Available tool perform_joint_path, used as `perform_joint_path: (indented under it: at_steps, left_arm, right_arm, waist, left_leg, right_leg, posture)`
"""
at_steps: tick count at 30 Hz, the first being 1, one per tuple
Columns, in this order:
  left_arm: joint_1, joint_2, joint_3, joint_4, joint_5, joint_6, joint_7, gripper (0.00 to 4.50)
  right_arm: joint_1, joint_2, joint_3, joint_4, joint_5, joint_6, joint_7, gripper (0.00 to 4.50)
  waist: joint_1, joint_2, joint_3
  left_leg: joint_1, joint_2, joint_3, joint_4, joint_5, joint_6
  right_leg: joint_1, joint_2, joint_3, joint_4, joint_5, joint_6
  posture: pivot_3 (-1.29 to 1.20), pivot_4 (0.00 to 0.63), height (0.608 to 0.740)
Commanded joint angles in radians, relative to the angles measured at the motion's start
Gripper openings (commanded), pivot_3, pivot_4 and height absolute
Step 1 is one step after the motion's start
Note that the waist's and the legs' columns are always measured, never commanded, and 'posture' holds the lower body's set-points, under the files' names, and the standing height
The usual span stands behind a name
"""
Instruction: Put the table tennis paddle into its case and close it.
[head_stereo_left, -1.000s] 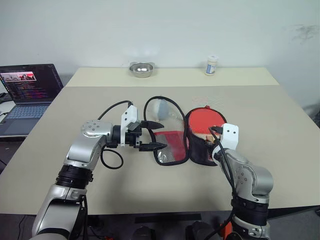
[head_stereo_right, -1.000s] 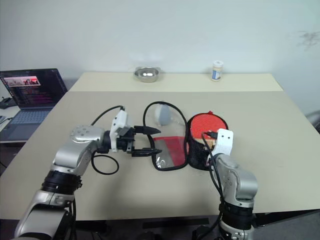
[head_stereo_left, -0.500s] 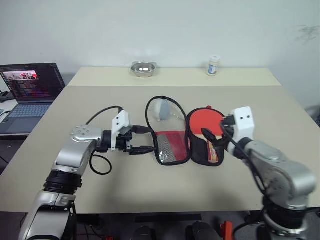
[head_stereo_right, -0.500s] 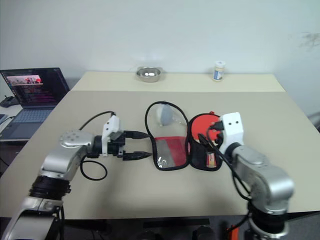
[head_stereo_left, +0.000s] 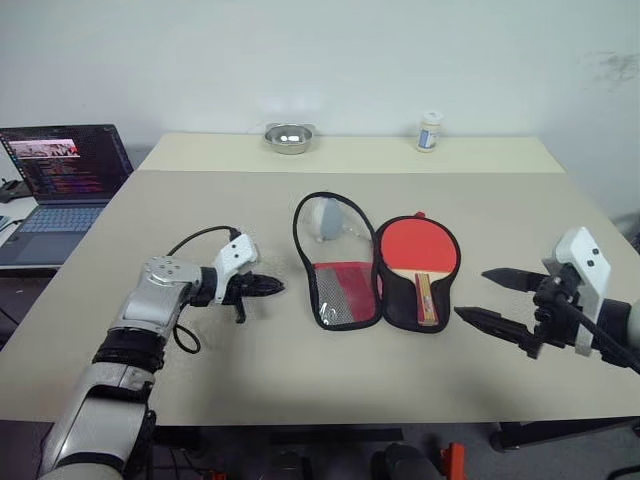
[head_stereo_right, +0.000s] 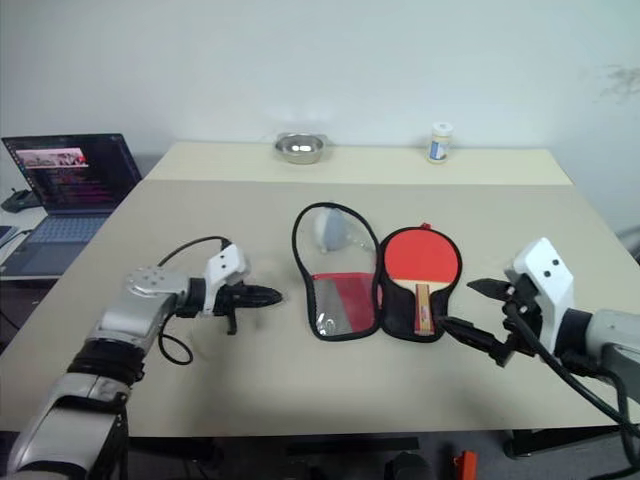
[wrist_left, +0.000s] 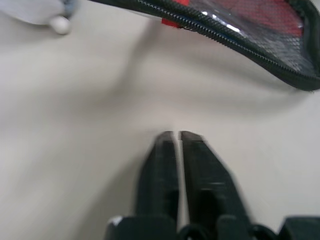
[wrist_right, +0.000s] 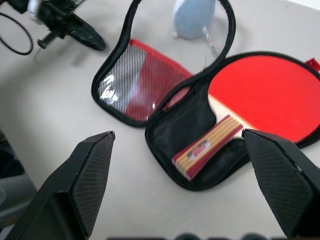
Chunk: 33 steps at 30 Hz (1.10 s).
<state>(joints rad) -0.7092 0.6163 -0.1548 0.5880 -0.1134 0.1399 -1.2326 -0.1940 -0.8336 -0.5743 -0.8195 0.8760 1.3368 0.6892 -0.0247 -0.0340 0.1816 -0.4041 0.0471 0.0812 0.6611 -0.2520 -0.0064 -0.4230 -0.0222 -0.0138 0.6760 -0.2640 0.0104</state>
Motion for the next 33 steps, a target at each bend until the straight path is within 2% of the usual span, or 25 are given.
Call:
perform_joint_path:
  at_steps: [1, 8, 11, 14, 20, 27, 30, 33]
  left_arm:
    - [-0.074, -0.095, -0.002, -0.017, -0.038, 0.009, -0.012, 0.05]
    - [-0.285, -0.36, 0.065, -0.144, -0.249, 0.228, -0.01, 0.05]
    - [-0.347, -0.443, 0.046, -0.105, -0.248, 0.206, -0.009, 0.05]
    - [-0.355, -0.482, 0.014, -0.043, -0.202, 0.144, -0.006, 0.05]
    - [-0.315, -0.443, 0.009, -0.033, -0.176, 0.069, -0.052, 0.05]
    - [-0.195, -0.246, 0.045, -0.162, -0.188, 0.078, -0.104, 0.05]
    - [-0.138, -0.189, 0.057, -0.239, -0.2, 0.11, -0.098, 0.05]
    - [-0.104, -0.16, 0.07, -0.296, -0.212, 0.142, -0.079, 0.05]
  right_arm:
    - [0.026, -0.023, -0.044, -0.02, 0.04, -0.037, -0.008, 4.5]
    - [0.066, -0.047, -0.078, -0.03, 0.118, -0.052, -0.048, 4.5]
    - [0.078, -0.062, -0.084, -0.026, 0.139, -0.061, -0.068, 4.5]
    - [0.087, -0.081, -0.09, -0.017, 0.153, -0.071, -0.09, 4.5]
    - [0.058, -0.076, -0.048, 0.038, 0.159, -0.077, -0.179, 4.5]
    - [-0.081, 0.084, 0.22, 0.301, -0.078, -0.17, -0.392, 4.5]
    - [-0.136, 0.145, 0.324, 0.425, -0.188, -0.222, -0.44, 4.5]
    - [-0.17, 0.196, 0.37, 0.52, -0.244, -0.264, -0.445, 4.5]
  waist:
    - [0.002, -0.001, 0.0]
    - [0.005, -0.004, 0.002]
    - [0.005, -0.003, 0.002]
    - [-0.003, -0.002, 0.001]
    - [-0.007, -0.003, 0.002]
    - [-0.011, -0.003, 0.002]
    - [-0.006, -0.003, 0.002]
    - [0.004, -0.003, 0.002]
  left_leg:
    - [-0.001, 0.0, 0.0, 0.0, 0.0, 0.0]
    - [-0.005, -0.001, -0.003, 0.002, 0.0, 0.0]
    - [-0.005, -0.002, -0.004, 0.002, 0.0, 0.0]
    - [-0.003, -0.002, -0.003, 0.001, 0.0, 0.0]
    - [0.0, 0.0, -0.004, 0.001, 0.0, 0.0]
    - [0.003, 0.0, 0.0, 0.0, 0.0, 0.0]
    - [0.001, 0.0, 0.0, 0.0, 0.0, 0.0]
    - [0.0, 0.0, 0.0, 0.001, 0.0, 0.0]
  right_leg:
    - [0.0, 0.0, 0.0, 0.0, 0.0, 0.0]
    - [-0.001, 0.0, -0.002, -0.002, 0.001, 0.001]
    - [-0.001, 0.001, -0.002, -0.003, 0.001, 0.002]
    - [0.001, 0.002, 0.0, -0.004, 0.0, 0.002]
    - [0.0, 0.003, 0.0, 0.0, 0.0, 0.002]
    - [0.001, 0.003, 0.003, 0.001, 0.0, 0.002]
    - [0.0, 0.002, 0.003, 0.001, 0.0, 0.002]
    - [0.0, 0.001, 0.002, 0.0, 0.0, 0.002]
  posture:
    - [0.0, 0.15, 0.74]
    - [0.0, 0.15, 0.74]
    - [0.0, 0.15, 0.74]
    - [0.0, 0.15, 0.74]
    - [0.0, 0.15, 0.74]
    - [0.0, 0.15, 0.74]
    - [0.0, 0.15, 0.74]
    - [0.0, 0.15, 0.74]
